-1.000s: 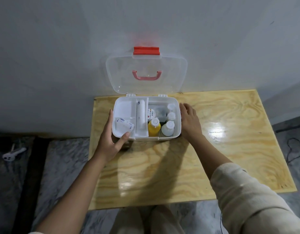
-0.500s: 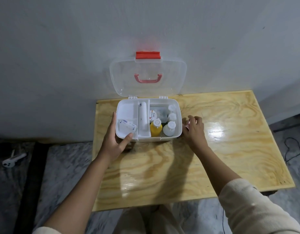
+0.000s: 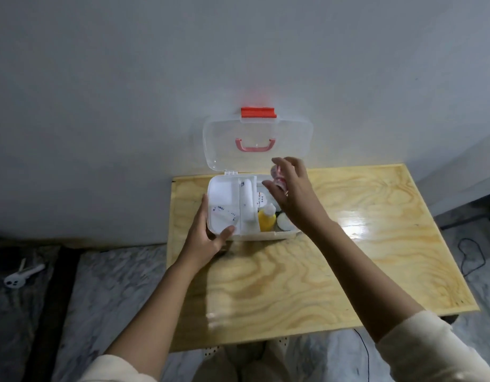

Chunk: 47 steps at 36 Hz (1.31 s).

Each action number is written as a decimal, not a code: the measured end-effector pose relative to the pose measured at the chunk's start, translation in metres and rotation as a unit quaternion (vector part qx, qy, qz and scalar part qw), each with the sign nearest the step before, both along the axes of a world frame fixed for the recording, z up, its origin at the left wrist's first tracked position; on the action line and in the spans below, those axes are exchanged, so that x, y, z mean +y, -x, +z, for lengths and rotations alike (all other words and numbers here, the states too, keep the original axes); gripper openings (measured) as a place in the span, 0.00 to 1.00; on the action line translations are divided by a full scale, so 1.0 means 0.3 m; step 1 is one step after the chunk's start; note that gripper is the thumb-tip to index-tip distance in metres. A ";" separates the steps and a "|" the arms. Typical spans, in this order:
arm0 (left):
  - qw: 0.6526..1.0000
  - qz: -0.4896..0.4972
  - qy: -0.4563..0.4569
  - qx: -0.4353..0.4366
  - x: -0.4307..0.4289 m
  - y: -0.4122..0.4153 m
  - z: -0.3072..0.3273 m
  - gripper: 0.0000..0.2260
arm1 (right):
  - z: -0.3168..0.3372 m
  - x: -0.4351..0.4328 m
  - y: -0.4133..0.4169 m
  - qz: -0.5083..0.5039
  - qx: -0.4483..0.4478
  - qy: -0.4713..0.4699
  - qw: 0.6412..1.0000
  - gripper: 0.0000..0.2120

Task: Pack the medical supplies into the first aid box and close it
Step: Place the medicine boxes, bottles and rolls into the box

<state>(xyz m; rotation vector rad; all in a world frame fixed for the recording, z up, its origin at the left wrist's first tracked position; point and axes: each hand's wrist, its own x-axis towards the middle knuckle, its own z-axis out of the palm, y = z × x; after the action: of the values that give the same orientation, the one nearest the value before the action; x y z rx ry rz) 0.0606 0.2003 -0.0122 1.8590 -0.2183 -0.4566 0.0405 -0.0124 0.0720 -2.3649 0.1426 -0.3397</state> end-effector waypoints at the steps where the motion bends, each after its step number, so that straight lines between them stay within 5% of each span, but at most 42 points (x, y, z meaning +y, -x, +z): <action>1: 1.000 0.005 0.004 -0.003 0.000 0.000 0.003 0.44 | 0.001 0.031 -0.020 0.020 0.017 -0.004 1.000 0.22; 16: 1.000 -0.015 0.026 -0.004 0.003 -0.007 0.024 0.42 | -0.095 0.181 -0.196 0.174 0.230 0.081 0.954 0.24; 32: 1.000 -0.012 0.020 0.008 0.011 -0.007 0.041 0.36 | -0.044 0.150 -0.185 0.160 0.240 0.022 0.957 0.15; 38: 1.000 -0.006 0.016 0.005 0.006 -0.004 0.040 0.41 | -0.052 0.158 -0.186 0.167 0.231 0.032 0.958 0.13; 47: 1.000 -0.004 0.028 0.002 0.012 -0.002 0.035 0.42 | -0.041 0.174 -0.201 0.131 0.201 0.057 0.969 0.20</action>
<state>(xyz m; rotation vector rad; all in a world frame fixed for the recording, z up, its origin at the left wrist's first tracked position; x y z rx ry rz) 0.0613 0.2040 -0.0016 1.8026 -0.2332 -0.4552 0.1007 0.0400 0.0597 -2.5016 -0.0014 0.2669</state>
